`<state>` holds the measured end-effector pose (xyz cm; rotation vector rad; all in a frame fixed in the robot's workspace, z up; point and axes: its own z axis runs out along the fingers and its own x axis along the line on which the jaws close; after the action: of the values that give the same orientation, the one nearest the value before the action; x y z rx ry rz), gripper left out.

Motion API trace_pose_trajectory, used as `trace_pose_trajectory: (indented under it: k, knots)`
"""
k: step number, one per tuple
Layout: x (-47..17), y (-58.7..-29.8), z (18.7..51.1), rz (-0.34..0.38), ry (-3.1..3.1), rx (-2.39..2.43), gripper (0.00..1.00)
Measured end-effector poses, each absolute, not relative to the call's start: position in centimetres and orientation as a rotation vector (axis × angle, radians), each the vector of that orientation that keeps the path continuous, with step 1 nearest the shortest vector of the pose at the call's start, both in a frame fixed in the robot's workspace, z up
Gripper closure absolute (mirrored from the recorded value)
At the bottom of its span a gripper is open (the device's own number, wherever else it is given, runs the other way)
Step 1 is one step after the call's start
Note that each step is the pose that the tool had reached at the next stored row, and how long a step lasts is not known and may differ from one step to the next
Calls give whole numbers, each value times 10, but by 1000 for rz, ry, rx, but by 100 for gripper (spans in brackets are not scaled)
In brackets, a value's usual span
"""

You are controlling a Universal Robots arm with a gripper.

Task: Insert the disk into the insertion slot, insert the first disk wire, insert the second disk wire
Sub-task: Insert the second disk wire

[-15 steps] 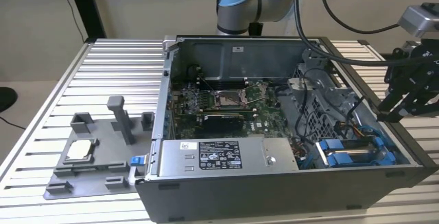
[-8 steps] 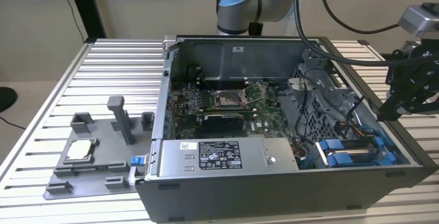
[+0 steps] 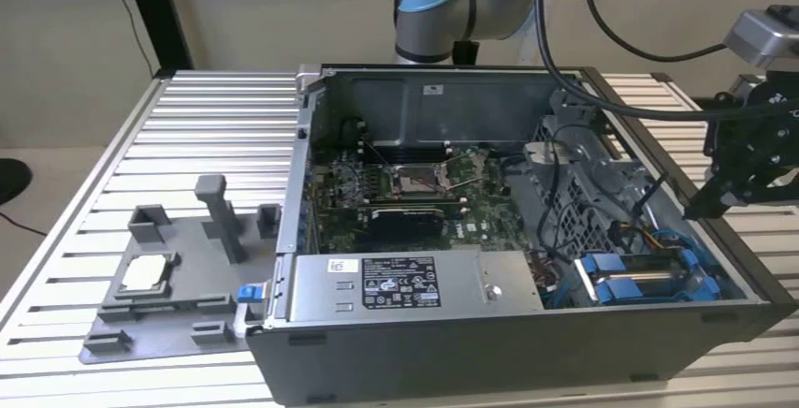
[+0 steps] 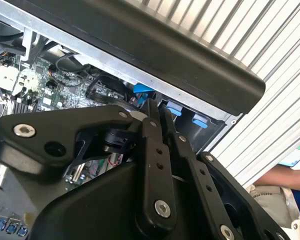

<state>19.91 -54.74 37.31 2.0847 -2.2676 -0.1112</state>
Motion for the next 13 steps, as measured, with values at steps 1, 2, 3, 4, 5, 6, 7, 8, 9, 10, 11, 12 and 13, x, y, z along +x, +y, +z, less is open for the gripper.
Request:
trace_pose_trajectory:
  k: [1,2,3,4,5,6,7,8,9,10,11,12,13]
  knots:
    - [199,-547,373,-111,-2268,2085,100]
    - [199,-547,373,-111,-2268,2085,100]
    - [199,-548,373,-112,-2268,2085,100]
    - [199,-548,373,-112,-2268,2085,100]
    - [199,-548,373,-111,-2268,2085,100]
    - [197,-549,373,-112,-2268,2085,100]
    - [194,-549,373,-111,-2268,2085,100]
    - [190,-550,373,-111,-2268,2085,100]
    - [185,-551,373,-111,-2268,2085,100]
    - [180,-552,373,-111,-2268,2085,100]
    - [176,-553,373,-111,-2268,2085,100]
    - [172,-554,373,-111,-2268,2085,100]
    - [167,-555,373,-111,-2268,2085,100]
